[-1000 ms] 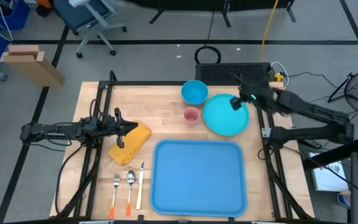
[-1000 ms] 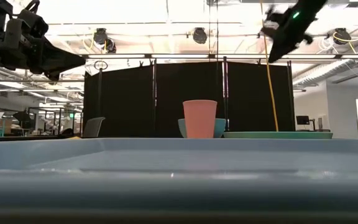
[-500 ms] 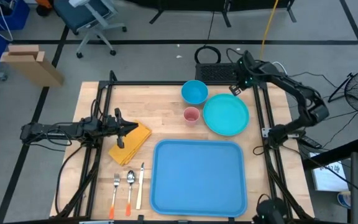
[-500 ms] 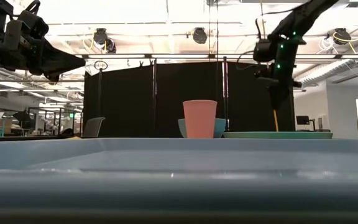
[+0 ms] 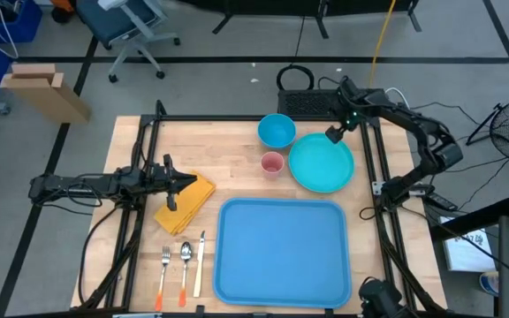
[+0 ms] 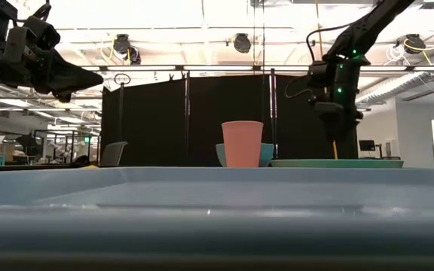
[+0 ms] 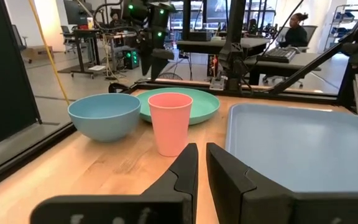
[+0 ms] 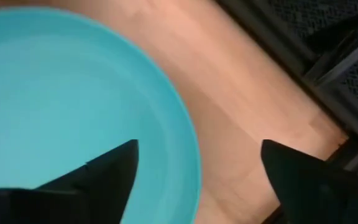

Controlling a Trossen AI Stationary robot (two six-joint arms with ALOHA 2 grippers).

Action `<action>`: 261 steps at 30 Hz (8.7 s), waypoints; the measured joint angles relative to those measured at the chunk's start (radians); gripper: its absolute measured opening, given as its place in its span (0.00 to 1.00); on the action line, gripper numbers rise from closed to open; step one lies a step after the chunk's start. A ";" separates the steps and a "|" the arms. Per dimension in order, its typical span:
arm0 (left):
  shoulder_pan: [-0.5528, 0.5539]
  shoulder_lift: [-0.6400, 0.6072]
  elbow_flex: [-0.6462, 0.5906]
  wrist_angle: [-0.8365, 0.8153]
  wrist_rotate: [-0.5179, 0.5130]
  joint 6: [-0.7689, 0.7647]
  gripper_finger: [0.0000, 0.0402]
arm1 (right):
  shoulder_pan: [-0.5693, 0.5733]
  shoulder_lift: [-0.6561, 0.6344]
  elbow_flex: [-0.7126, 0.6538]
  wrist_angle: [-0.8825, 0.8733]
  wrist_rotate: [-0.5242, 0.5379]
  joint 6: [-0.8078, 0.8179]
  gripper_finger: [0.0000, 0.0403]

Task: Set up tray
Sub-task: Put the blue plate on the blue tray, then put the blue bowl on top of the blue plate on the blue tray

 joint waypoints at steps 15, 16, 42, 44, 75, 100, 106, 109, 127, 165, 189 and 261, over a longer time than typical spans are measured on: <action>0.001 0.000 0.000 0.000 -0.001 -0.006 0.09 | 0.006 0.000 -0.144 0.109 0.024 0.003 0.84; 0.001 0.000 0.000 0.000 -0.001 0.001 0.09 | 0.006 0.000 -0.157 0.129 0.024 0.005 0.83; 0.001 0.000 0.000 0.001 -0.002 -0.008 0.09 | 0.028 0.020 -0.218 0.248 0.082 0.121 0.44; 0.001 0.000 0.000 0.001 -0.002 -0.010 0.09 | 0.043 0.020 -0.218 0.244 0.104 0.128 0.40; 0.001 0.000 0.000 0.009 -0.020 -0.018 0.09 | 0.017 -0.023 -0.154 0.043 0.004 0.169 0.00; 0.001 0.000 0.000 0.009 -0.019 -0.044 0.09 | 0.033 -0.269 0.255 -0.254 -0.098 0.182 0.00; 0.001 0.000 0.000 0.009 -0.019 -0.046 0.09 | 0.145 -0.341 0.263 -0.332 -0.266 0.163 0.00; 0.001 0.000 0.000 0.009 -0.019 -0.046 0.09 | 0.253 -0.359 0.263 -0.407 -0.258 0.172 0.00; 0.001 0.000 0.000 0.008 -0.018 -0.057 0.09 | 0.944 -0.355 -0.011 -0.147 -0.095 0.493 0.00; 0.001 0.000 0.000 0.009 -0.016 -0.076 0.09 | 1.130 -0.149 -0.362 0.220 -0.137 0.679 0.01; 0.001 0.000 0.000 0.008 -0.016 -0.075 0.09 | 1.117 -0.375 -0.362 0.241 -0.135 0.640 0.28; 0.571 1.703 1.645 -0.529 0.215 0.096 0.09 | 0.904 -1.107 -1.055 1.263 -0.080 0.102 0.00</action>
